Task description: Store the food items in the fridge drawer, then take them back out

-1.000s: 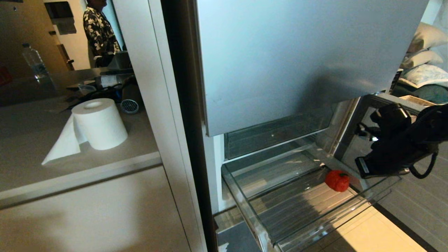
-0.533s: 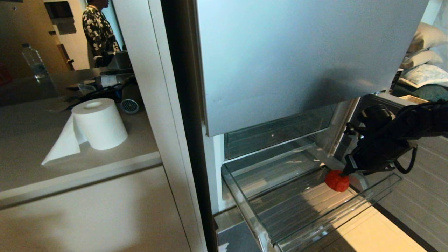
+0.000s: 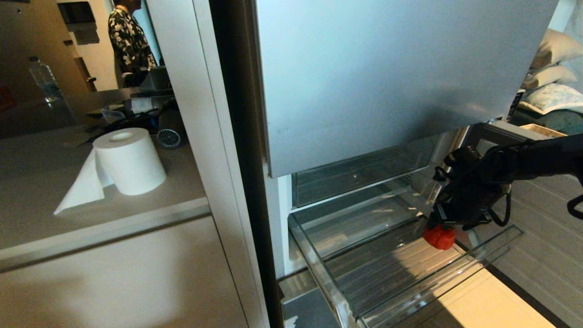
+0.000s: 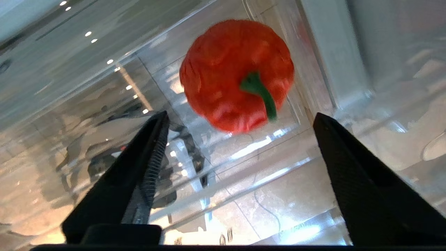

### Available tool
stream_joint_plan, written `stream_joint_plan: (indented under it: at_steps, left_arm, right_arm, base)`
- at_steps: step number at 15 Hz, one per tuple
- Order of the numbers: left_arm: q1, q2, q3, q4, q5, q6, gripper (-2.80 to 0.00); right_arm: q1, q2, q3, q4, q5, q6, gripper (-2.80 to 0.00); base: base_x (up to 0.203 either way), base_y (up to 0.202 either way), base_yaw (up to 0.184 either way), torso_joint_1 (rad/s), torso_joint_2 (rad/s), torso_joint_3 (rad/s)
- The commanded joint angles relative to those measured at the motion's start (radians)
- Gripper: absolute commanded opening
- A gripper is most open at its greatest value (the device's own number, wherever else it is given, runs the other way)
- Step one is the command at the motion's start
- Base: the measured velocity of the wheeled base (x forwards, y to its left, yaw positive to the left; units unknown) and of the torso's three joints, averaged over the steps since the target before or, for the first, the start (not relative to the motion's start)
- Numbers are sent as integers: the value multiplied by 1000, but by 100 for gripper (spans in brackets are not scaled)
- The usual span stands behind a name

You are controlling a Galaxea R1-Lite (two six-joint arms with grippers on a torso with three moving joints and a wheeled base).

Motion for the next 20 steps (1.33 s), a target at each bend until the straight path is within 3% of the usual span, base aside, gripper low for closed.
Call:
stream_joint_plan:
  at_steps: [1, 14, 15, 20]
  left_arm:
    - [0, 1, 2, -1, 0, 0, -280]
    - [0, 1, 2, 0, 0, 0, -280]
    - [0, 1, 2, -1, 0, 0, -280]
    - [0, 1, 2, -1, 0, 0, -280]
  right_arm:
    - [1, 54, -52, 26, 0, 0, 0]
    - [1, 161, -110, 64, 0, 8, 0]
    - [1, 163, -110, 64, 0, 8, -280]
    - [1, 172, -114, 64, 1, 29, -280]
  base:
    - [0, 0, 0, 0, 0, 0]
    - [0, 0, 0, 0, 0, 0]
    - [0, 0, 0, 0, 0, 0]
    - [0, 0, 0, 0, 0, 0]
